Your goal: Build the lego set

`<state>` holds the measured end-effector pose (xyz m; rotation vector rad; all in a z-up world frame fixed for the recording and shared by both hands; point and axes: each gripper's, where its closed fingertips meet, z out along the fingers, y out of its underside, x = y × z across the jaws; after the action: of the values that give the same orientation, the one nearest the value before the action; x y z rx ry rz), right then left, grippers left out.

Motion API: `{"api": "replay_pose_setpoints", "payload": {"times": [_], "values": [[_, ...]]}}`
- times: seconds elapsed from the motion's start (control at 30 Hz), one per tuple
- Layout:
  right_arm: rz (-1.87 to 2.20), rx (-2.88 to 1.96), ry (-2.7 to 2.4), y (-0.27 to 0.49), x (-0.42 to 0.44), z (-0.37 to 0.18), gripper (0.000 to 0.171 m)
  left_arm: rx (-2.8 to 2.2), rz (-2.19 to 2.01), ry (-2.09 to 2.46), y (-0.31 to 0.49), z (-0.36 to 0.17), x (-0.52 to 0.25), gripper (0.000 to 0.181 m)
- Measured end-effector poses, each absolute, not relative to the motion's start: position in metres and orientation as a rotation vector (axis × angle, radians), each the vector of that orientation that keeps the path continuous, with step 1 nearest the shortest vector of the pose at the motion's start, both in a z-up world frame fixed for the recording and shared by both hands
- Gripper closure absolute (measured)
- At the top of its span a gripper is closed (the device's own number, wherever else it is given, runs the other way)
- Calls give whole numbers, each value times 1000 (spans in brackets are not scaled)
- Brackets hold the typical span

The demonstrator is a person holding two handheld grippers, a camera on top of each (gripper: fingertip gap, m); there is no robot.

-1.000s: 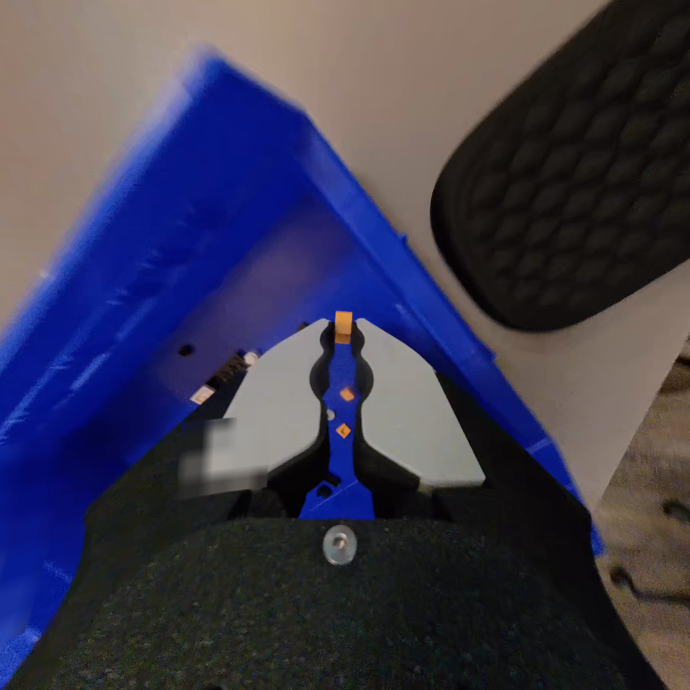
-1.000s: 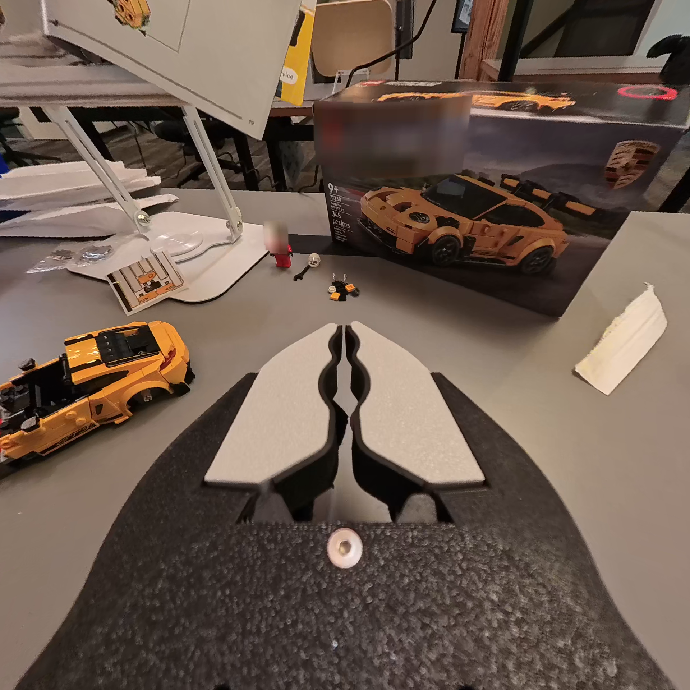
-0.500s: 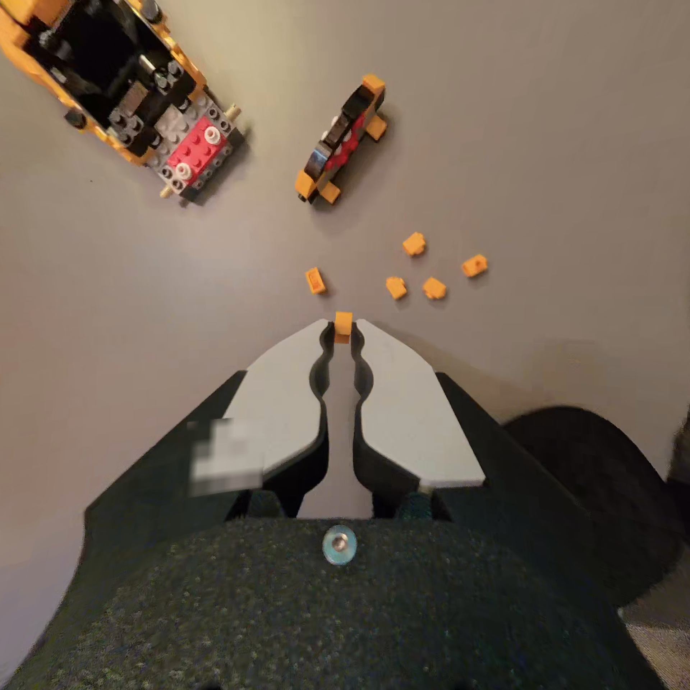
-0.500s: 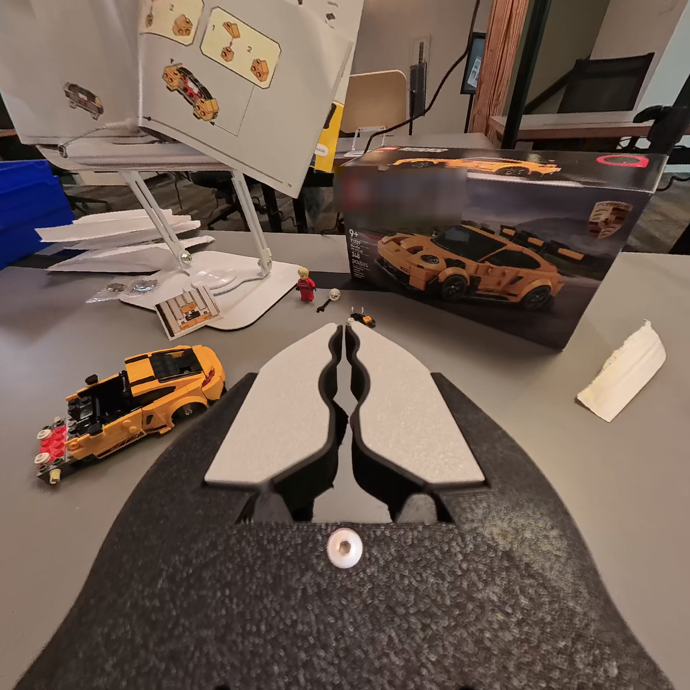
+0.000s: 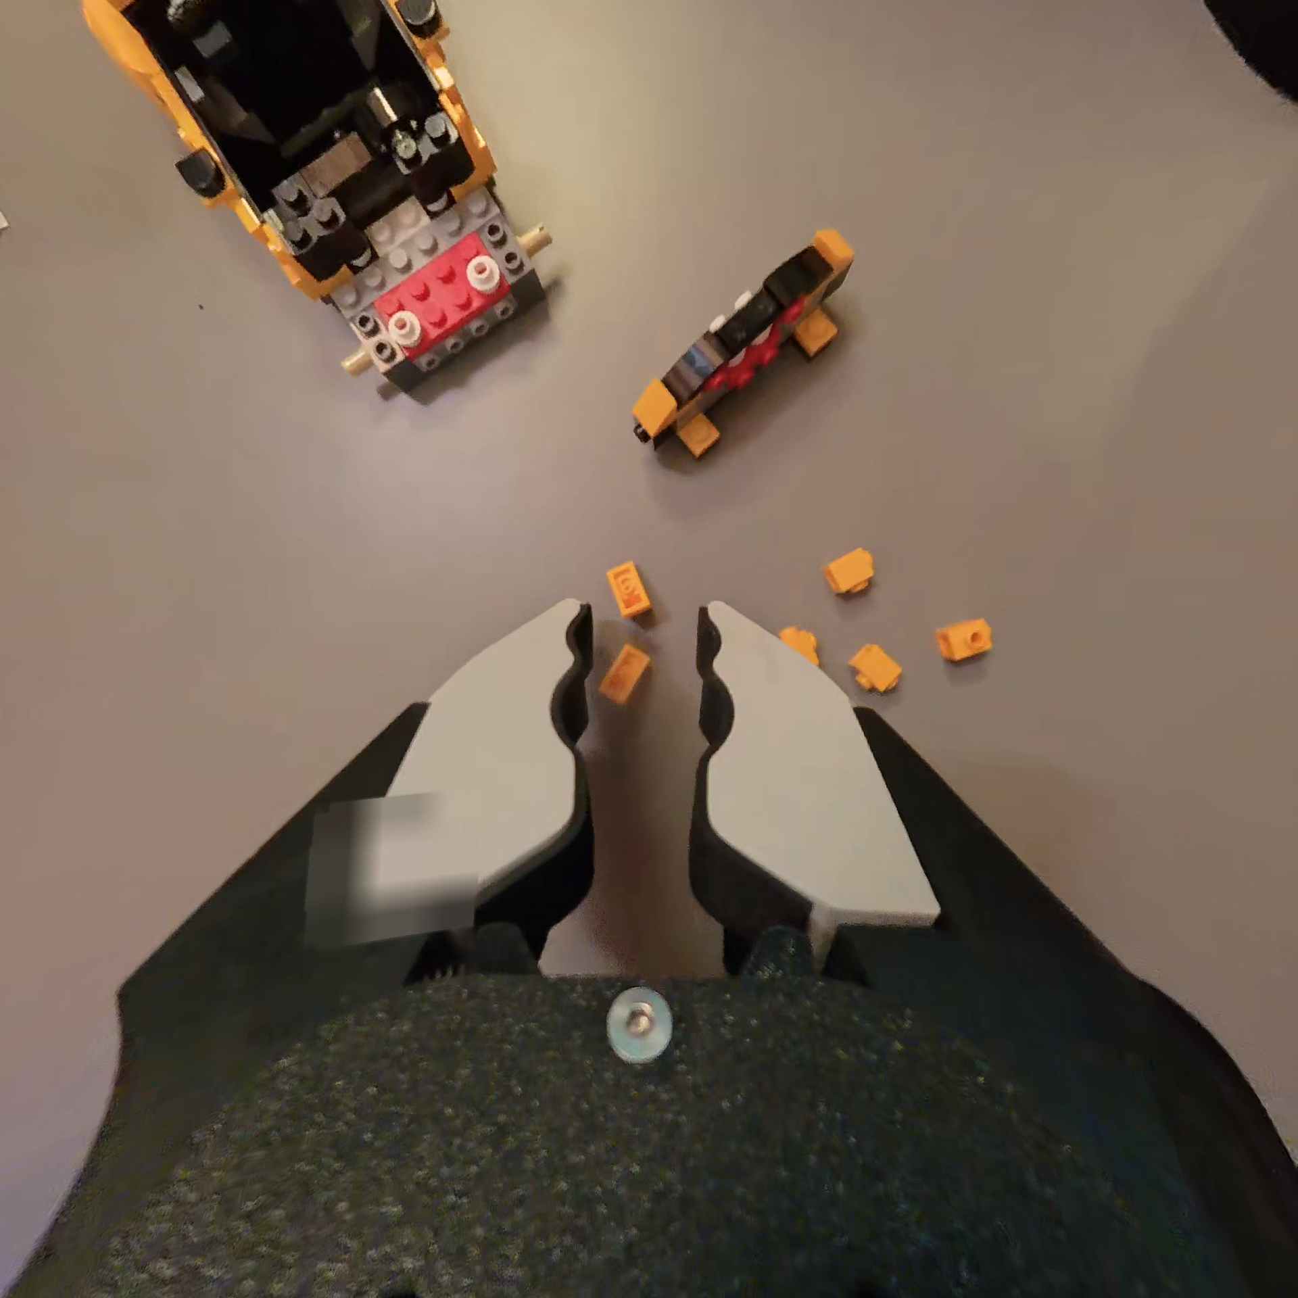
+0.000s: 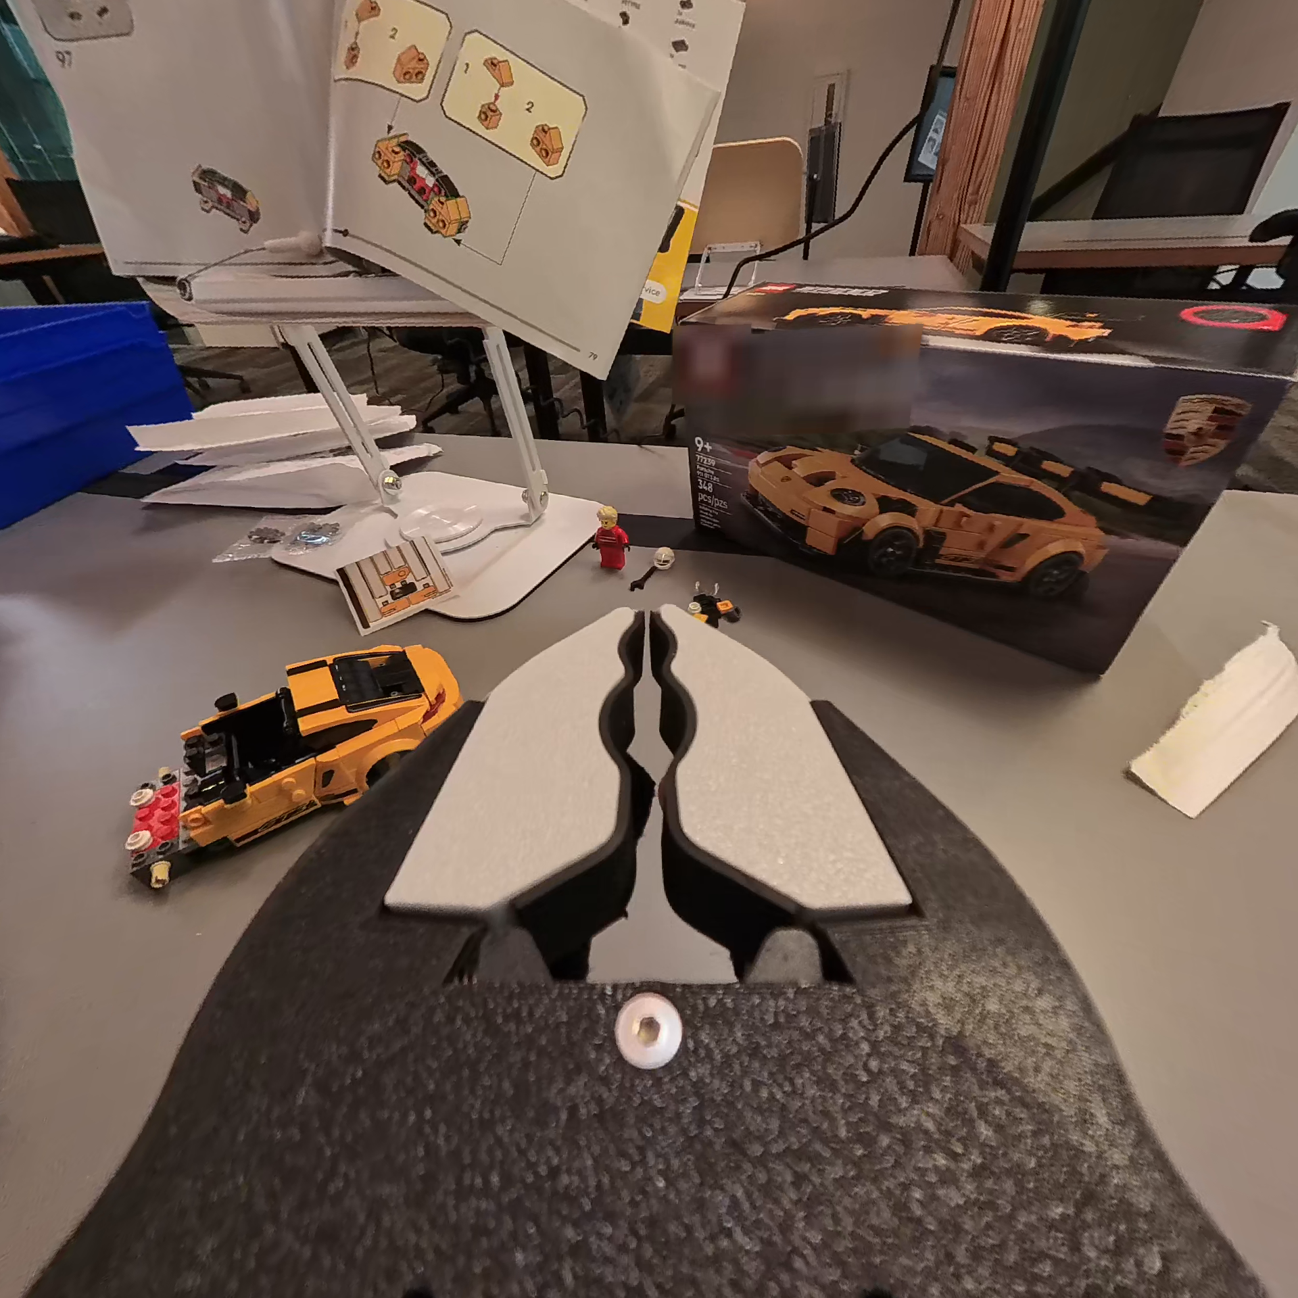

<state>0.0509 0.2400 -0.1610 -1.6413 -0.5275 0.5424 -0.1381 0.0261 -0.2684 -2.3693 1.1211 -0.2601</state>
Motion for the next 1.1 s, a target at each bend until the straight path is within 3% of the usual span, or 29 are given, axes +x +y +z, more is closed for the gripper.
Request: {"api": "replay_pose_setpoints", "payload": {"times": [0.23,0.37,0.57,0.7,0.83,0.93,1.1], "values": [[538,-1640,-541,239,50,-161,170,-2479,-483,882,44,-261,-144,181],[540,-1636,-553,237,49,-161,170,-2555,-512,703,60,-262,-163,174],[548,-1639,-564,236,46,-162,170,-2511,-455,1110,34,-266,-153,162],[541,-1633,-573,235,46,-161,170,-2529,-489,1127,33,-273,-146,161],[572,-1622,-605,230,40,-161,170,-2458,-471,1128,41,-268,-141,172],[702,-1509,-782,201,13,-150,169,-2310,-536,1057,46,-246,-127,172],[1029,-1214,-1350,79,-49,-155,164,-2020,-1129,650,47,-188,-91,173]]}}
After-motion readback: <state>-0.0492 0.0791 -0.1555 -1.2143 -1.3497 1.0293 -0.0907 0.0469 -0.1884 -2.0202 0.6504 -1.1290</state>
